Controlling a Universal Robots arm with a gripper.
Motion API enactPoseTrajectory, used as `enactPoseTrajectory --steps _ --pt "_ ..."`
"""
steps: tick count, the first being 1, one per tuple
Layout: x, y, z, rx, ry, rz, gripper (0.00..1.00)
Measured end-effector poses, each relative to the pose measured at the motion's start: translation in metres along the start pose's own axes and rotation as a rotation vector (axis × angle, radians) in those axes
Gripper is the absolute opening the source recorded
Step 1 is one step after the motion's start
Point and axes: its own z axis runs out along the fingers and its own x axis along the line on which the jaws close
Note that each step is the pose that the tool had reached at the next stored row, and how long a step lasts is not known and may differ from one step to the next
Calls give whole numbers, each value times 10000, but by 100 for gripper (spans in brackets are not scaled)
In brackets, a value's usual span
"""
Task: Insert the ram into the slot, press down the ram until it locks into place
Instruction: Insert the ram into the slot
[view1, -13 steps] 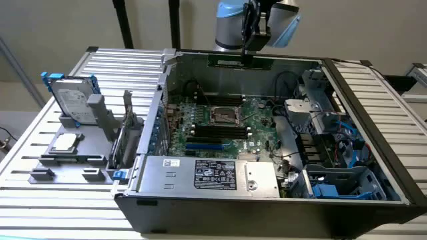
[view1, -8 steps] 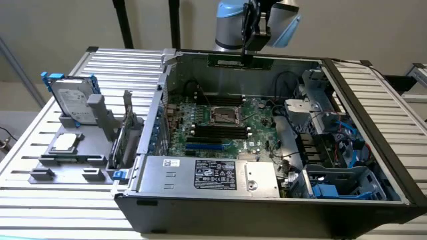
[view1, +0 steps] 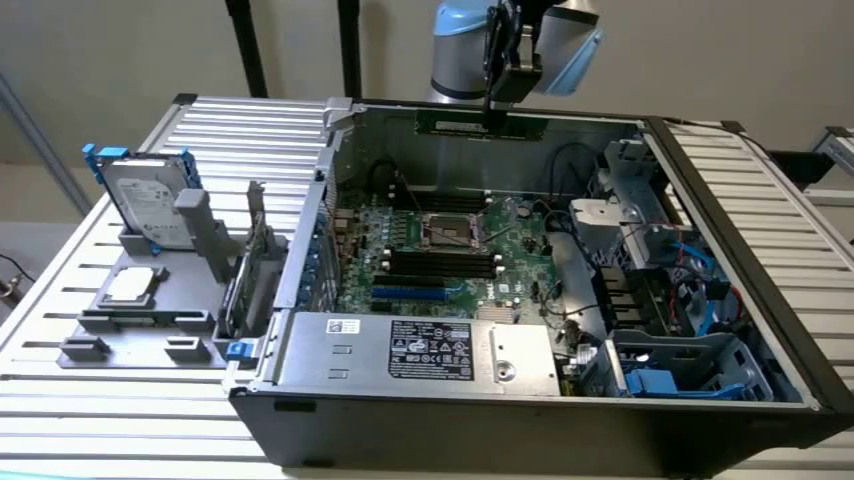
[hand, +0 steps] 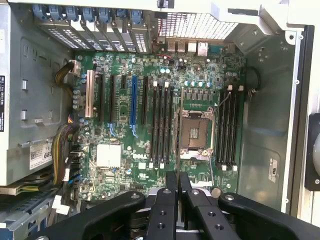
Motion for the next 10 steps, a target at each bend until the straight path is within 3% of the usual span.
enactPoseTrajectory --steps 10 --pt "16 32 159 1 31 0 13"
